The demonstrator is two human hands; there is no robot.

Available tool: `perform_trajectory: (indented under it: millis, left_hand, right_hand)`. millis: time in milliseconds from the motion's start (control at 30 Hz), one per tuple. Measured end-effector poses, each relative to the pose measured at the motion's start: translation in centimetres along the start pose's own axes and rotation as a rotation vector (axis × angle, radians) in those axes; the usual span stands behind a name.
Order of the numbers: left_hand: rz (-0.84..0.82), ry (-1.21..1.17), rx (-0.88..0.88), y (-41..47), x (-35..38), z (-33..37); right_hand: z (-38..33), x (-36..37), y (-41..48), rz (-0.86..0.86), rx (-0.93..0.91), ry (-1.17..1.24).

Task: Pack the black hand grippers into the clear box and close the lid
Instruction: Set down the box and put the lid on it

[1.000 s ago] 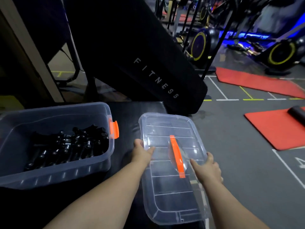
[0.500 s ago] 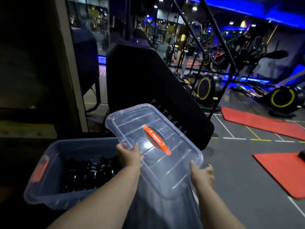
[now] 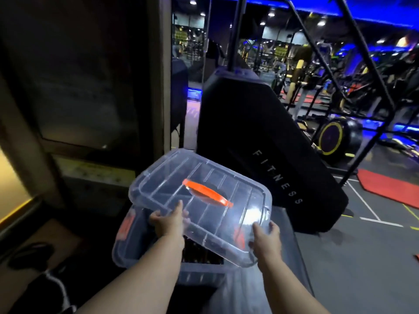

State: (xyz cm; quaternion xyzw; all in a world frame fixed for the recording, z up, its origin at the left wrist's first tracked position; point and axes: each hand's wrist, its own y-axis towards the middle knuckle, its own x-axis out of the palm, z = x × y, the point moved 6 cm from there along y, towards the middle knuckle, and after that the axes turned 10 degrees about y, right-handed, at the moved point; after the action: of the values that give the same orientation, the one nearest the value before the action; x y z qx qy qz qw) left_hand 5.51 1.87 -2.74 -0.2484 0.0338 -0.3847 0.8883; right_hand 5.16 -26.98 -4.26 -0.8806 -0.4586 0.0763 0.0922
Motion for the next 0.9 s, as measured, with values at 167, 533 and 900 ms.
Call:
perform_trajectory:
  millis: [167, 533, 900]
  left_hand:
    - [0.226, 0.009, -0.06, 5.9, -8.1, 0.6]
    - [0.237, 0.804, -0.063, 10.6, -14.1, -2.0]
    - [0.25, 0.817, -0.005, 12.1, -13.4, -3.2]
  right_hand:
    - [2.5, 1.6, 1.3, -0.109, 0.02, -0.119]
    - [5.2, 4.6, 3.4, -0.219, 0.018, -0.35]
    - [7.7, 5.8, 5.1, -0.197, -0.055, -0.772]
